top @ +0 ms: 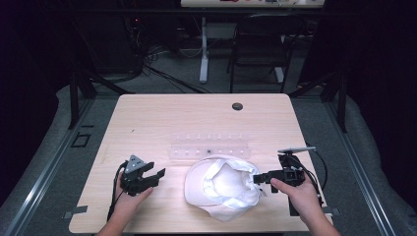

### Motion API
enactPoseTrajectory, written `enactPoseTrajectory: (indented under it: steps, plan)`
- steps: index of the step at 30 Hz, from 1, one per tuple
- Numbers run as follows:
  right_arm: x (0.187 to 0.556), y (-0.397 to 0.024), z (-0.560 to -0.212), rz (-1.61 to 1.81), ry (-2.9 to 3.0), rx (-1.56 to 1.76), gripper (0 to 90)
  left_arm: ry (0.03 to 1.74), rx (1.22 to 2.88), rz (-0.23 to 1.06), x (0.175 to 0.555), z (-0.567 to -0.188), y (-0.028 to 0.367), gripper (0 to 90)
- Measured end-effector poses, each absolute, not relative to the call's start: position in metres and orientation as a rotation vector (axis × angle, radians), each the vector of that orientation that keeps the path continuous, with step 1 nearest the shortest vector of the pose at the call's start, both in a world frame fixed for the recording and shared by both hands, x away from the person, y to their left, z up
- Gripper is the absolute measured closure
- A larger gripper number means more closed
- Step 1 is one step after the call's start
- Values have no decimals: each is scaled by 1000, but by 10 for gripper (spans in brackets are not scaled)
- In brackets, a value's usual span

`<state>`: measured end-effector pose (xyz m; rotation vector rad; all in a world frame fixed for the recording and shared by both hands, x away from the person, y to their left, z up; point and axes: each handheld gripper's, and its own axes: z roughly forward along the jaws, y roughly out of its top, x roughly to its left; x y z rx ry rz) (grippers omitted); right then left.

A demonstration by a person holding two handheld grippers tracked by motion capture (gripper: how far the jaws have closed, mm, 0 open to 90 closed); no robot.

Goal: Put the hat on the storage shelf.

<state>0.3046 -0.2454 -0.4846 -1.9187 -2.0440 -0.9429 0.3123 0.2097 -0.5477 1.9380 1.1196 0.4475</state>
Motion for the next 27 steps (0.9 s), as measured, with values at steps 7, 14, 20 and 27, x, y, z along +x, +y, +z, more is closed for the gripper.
enactPoseTrajectory:
  steps: [7, 14, 20, 27]
  plan:
    - [311, -239, -497, -901, -2034, -1918, 399, 1123, 1937, 452, 313, -548, 210, 454]
    - [318, -228, -509, -857, -2037, -1874, 396, 1121, 1939, 452, 313, -549, 209, 454]
    - [322, -219, -517, -824, -2029, -1850, 397, 1123, 1936, 452, 313, -549, 210, 454]
    - [321, -215, -505, -843, -2036, -1814, 403, 1122, 1941, 450, 313, -549, 209, 454]
